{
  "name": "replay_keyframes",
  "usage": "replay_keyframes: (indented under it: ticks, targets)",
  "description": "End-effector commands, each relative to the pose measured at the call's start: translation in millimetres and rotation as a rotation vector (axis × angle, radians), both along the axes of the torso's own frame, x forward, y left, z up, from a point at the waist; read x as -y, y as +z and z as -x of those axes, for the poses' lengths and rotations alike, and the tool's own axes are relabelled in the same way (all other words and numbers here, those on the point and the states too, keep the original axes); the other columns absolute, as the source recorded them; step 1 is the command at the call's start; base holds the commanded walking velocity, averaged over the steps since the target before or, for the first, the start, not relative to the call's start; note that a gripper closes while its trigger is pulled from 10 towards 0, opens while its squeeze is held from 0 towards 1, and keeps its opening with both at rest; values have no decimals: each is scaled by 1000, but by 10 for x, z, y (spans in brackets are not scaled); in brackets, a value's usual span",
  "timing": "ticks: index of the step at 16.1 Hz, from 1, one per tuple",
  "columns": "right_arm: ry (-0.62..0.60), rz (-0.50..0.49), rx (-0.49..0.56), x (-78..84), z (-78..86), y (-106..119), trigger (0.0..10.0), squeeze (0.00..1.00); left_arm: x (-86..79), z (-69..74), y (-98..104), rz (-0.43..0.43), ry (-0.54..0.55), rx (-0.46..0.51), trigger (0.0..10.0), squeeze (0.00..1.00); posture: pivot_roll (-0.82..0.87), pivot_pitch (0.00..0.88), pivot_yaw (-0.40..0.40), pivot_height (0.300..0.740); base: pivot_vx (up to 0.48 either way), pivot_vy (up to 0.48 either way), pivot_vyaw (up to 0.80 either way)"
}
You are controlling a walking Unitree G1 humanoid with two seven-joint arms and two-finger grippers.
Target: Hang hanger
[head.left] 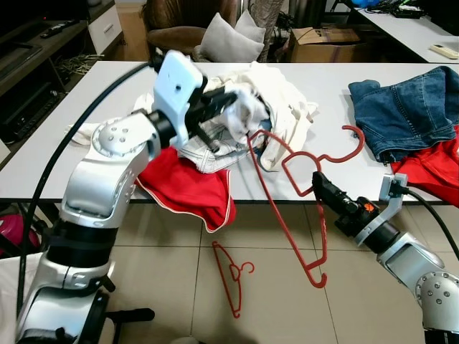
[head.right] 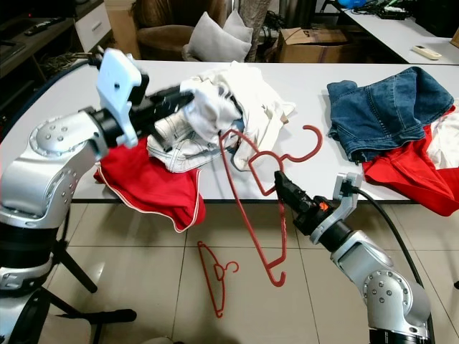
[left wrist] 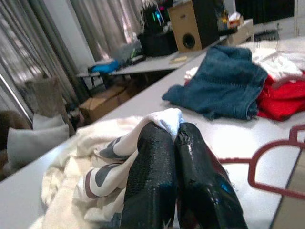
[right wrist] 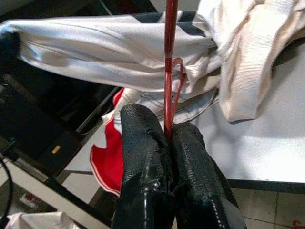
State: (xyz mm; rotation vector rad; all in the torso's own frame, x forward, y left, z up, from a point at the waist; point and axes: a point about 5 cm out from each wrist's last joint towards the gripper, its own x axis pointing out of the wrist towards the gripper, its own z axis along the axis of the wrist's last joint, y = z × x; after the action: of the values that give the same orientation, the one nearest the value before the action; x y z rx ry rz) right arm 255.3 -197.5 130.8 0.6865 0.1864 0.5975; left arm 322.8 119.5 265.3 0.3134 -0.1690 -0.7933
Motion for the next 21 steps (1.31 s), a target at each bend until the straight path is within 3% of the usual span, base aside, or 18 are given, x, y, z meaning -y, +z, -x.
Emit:
replay_keyframes:
  ticks: [1,3,6,8,10,13,17,21]
  targets:
    - [34,-12,70,-37,-36,128,10000,0,2,40,-70,-60,-17,-27,0,0,-56,0,33,740,0,0,0]
    - [-11,-43,134,39,-45,236,10000,0,-63,15,-247,-155,33,-72,0,0,-59,0,29,740,0,0,0]
    - [-54,-84,157,165,25,283,10000,0,-217,-82,-274,-166,186,-66,0,0,-62,0,25,740,0,0,0]
    - [-136,-8,123,296,58,199,10000,0,-312,-138,-264,-182,269,-50,0,0,-67,0,26,740,0,0,0]
    - [-180,170,74,390,85,87,10000,0,-328,-171,-216,-152,304,-25,0,0,-74,0,32,740,0,0,0]
    - [-117,183,97,395,200,99,10000,0,-196,-198,-99,-56,253,-7,0,0,-75,0,34,740,0,0,0]
    - [-13,164,133,391,380,151,10000,0,-134,-246,-94,-50,240,-5,0,0,-85,0,42,740,0,0,0]
    - [124,115,157,285,517,210,10000,0,-66,-248,-92,-37,202,-6,0,0,-91,0,47,740,0,0,0]
